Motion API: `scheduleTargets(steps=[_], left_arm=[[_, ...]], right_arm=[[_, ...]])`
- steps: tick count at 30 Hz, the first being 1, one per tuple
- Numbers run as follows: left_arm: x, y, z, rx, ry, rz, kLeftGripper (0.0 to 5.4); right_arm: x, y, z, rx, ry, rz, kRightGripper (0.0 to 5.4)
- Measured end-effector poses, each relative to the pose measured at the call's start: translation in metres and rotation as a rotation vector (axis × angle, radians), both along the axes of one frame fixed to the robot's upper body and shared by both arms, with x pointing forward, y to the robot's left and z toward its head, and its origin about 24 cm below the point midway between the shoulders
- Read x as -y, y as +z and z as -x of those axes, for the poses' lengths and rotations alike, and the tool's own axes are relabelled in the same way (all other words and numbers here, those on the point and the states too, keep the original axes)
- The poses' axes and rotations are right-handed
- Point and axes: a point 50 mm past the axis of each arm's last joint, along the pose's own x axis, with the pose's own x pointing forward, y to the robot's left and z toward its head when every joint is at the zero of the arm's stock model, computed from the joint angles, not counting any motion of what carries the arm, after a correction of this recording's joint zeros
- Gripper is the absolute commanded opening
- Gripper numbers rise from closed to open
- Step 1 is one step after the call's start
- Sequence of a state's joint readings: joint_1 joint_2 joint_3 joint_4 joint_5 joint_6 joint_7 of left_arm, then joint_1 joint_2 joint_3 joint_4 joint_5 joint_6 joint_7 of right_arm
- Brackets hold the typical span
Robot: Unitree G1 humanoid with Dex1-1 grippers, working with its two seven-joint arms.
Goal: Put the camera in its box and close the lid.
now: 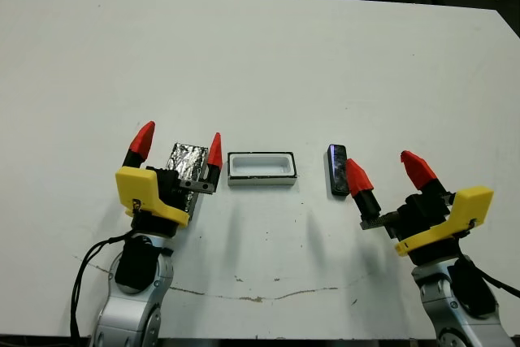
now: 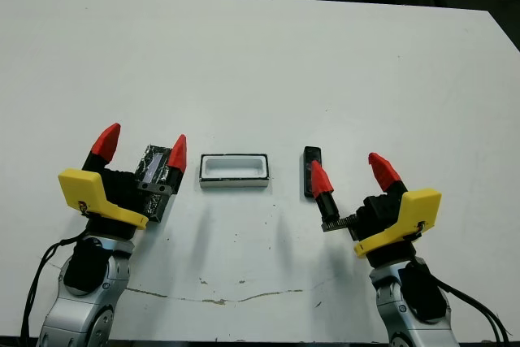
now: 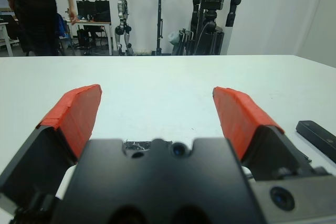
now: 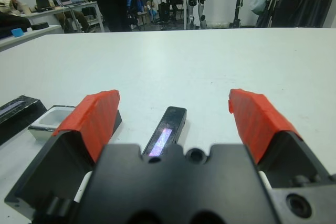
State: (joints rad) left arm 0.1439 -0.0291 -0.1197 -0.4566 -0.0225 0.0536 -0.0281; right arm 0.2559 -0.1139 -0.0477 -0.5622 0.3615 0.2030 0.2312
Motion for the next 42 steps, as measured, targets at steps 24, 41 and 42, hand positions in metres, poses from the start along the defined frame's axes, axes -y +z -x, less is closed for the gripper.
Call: scheduleTargets(steps=[24, 41, 42], left_arm=[[0.0, -0.001, 0.002, -0.008, 0.002, 0.004, 5.39], [0.0, -0.001, 0.002, -0.01, -0.013, 0.028, 5.39], [0.0, -0.001, 0.002, -0.01, -0.014, 0.027, 5.39]], right_arm=[[-0.041, -0.008, -0.019, -0.024, -0.1, 0.02, 5.4], [-0.057, -0.025, -0.026, -0.091, -0.189, 0.044, 5.4], [-0.057, -0.027, -0.025, -0.097, -0.193, 0.052, 5.4]])
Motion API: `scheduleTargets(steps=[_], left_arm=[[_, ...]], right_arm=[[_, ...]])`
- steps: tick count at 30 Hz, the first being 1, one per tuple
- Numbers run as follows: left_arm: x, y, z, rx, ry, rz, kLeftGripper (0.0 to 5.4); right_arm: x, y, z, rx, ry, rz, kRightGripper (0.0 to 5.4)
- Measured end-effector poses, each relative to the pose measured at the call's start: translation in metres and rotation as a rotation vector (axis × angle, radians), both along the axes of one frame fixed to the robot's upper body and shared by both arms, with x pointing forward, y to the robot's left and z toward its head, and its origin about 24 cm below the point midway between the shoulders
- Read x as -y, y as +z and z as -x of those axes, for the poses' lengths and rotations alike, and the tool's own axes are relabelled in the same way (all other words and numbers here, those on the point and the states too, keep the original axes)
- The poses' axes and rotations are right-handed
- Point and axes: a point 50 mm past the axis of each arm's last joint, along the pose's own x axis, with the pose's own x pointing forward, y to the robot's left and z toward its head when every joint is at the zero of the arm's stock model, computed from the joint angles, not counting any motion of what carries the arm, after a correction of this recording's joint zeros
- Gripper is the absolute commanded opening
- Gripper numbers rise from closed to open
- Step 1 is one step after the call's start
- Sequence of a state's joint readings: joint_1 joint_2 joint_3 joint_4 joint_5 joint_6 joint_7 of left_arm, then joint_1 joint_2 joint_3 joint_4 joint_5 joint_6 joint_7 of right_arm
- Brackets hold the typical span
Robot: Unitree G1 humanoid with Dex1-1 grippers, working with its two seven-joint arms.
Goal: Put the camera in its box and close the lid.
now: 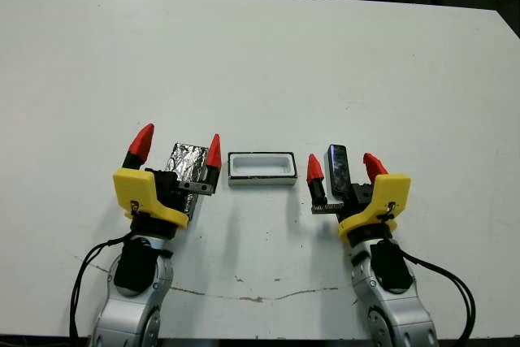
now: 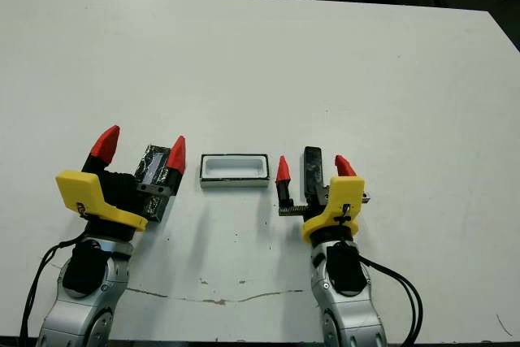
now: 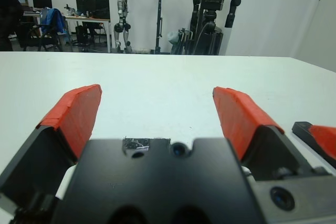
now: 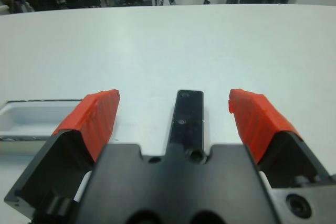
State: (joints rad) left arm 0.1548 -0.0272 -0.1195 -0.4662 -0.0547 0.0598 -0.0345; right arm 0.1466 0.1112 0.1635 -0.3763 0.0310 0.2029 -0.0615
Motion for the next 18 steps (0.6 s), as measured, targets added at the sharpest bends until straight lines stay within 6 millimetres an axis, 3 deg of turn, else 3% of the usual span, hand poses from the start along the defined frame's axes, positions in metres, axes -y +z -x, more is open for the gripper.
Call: scheduleTargets(steps=[18], left_arm=[[0.0, 0.002, 0.001, 0.004, -0.005, -0.006, 5.39]], right_arm=[[0.002, -0.011, 0.002, -0.11, -0.038, 0.02, 5.4]])
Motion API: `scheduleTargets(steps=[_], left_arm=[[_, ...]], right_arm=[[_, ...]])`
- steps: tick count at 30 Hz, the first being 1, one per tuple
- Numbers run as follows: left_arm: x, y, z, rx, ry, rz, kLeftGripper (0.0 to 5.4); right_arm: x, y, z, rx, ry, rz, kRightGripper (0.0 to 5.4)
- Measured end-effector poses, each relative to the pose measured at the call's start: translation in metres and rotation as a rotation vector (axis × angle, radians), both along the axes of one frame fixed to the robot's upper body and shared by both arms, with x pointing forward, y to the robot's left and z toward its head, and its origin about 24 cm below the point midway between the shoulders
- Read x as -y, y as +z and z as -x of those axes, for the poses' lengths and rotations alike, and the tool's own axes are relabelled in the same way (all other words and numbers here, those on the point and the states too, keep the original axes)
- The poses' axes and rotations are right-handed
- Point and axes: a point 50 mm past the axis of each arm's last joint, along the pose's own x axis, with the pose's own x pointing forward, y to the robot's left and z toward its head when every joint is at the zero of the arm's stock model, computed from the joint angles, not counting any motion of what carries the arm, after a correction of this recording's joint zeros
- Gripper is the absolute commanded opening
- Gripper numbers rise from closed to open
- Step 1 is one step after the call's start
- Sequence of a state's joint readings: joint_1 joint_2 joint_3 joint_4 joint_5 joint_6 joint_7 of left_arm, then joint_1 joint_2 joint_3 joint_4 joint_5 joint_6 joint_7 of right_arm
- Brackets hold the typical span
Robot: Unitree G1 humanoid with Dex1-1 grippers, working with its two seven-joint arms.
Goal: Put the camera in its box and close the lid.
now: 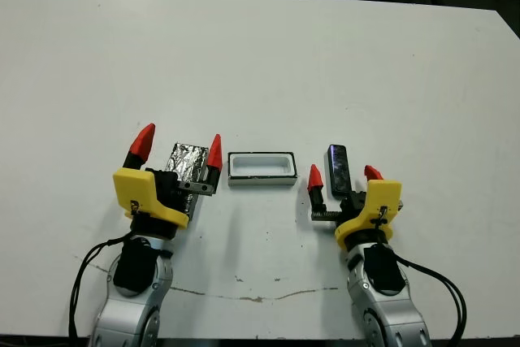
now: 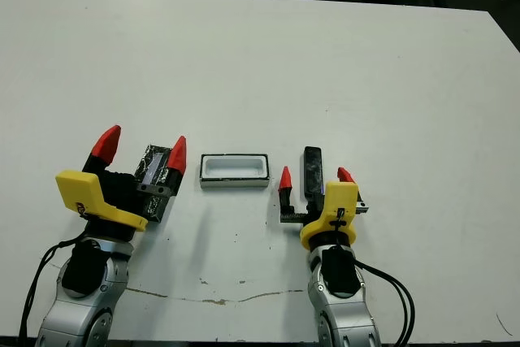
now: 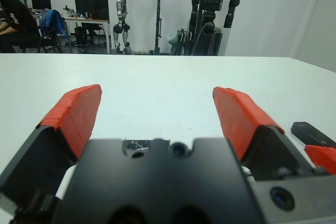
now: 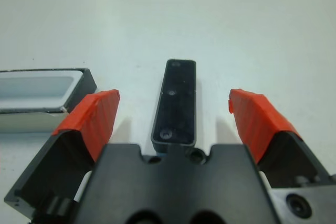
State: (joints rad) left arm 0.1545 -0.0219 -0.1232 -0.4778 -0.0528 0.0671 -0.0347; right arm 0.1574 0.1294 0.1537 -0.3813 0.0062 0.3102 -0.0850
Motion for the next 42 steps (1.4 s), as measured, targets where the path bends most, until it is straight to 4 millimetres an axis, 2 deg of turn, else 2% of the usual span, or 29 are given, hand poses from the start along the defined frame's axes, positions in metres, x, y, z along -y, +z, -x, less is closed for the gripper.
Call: scheduleTargets(steps=[10, 14, 34, 42], left_arm=[[0.0012, -0.0002, 0.0001, -0.01, -0.006, -0.004, 5.39], [0.0014, -0.0002, 0.0001, -0.01, -0.008, -0.007, 5.4], [0.0023, 0.0002, 0.0003, -0.009, -0.012, -0.002, 5.4], [0.0026, 0.0002, 0.0003, -0.011, -0.017, 0.012, 5.4]], right_arm=[[0.0024, 0.0006, 0.0017, -0.046, -0.012, -0.017, 5.4], [0.0025, 0.0011, 0.002, -0.057, -0.014, -0.026, 4.97], [0.0031, 0.0015, 0.0021, -0.06, -0.017, -0.052, 1.81], [0.0035, 0.0013, 0.0022, -0.053, -0.015, -0.061, 1.69]])
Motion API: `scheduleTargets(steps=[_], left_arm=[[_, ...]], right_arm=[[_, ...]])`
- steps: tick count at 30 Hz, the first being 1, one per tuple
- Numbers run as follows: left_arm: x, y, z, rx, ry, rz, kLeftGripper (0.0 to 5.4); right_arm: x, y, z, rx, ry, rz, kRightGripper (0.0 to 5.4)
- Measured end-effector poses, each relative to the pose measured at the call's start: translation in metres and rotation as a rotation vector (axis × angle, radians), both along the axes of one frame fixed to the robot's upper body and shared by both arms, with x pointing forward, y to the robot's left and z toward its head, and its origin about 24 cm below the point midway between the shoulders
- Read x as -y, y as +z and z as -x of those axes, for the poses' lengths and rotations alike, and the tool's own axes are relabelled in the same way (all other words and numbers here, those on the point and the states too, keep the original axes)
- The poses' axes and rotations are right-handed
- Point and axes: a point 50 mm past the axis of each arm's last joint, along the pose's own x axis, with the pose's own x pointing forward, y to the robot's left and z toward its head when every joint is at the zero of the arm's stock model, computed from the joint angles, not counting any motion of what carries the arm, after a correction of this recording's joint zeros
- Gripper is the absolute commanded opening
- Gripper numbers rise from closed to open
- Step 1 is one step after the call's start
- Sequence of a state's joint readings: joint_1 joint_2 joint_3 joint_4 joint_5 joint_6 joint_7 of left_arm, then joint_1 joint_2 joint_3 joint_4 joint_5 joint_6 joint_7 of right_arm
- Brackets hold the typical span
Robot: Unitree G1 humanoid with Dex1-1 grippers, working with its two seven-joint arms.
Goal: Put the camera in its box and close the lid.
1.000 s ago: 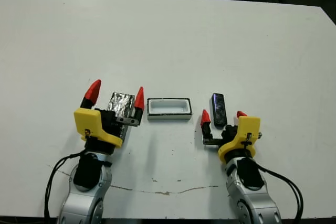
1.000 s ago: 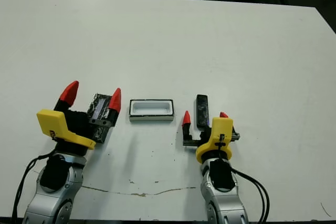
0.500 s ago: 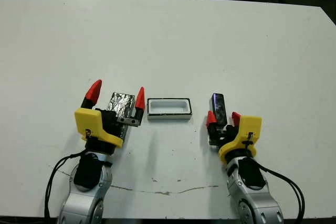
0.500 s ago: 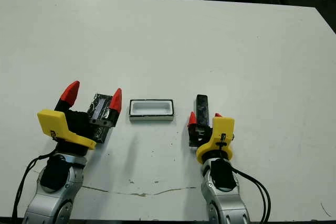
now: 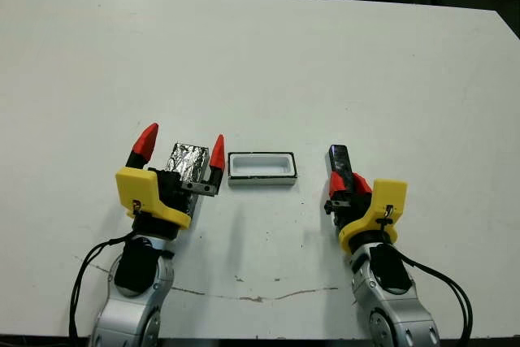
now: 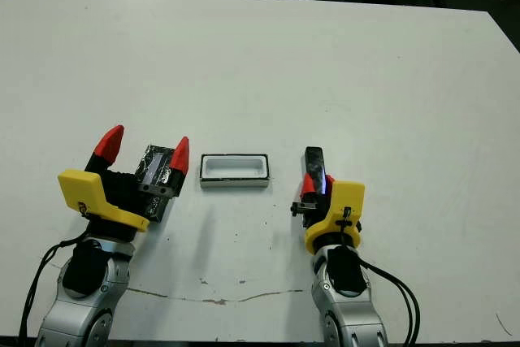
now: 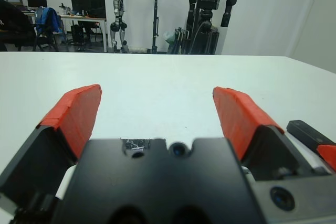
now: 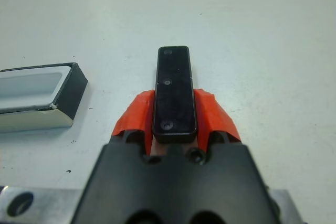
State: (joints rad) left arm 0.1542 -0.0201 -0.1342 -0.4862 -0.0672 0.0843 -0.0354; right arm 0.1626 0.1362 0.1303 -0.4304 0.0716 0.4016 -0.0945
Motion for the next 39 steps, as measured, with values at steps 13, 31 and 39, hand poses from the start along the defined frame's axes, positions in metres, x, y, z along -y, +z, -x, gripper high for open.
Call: scheduleTargets(steps=[13, 31, 39], left_arm=[[0.0, 0.0, 0.0, 0.003, -0.001, 0.001, 5.4], [0.0, 0.0, 0.001, 0.002, 0.006, 0.004, 5.4], [0.0, 0.001, 0.002, 0.004, 0.008, 0.007, 5.4]], right_arm=[[0.01, 0.002, 0.003, 0.062, 0.036, 0.01, 1.69], [0.081, 0.088, -0.049, 0.213, 0.577, 0.151, 1.69], [0.083, 0.097, -0.082, 0.038, 0.852, 0.184, 1.69]])
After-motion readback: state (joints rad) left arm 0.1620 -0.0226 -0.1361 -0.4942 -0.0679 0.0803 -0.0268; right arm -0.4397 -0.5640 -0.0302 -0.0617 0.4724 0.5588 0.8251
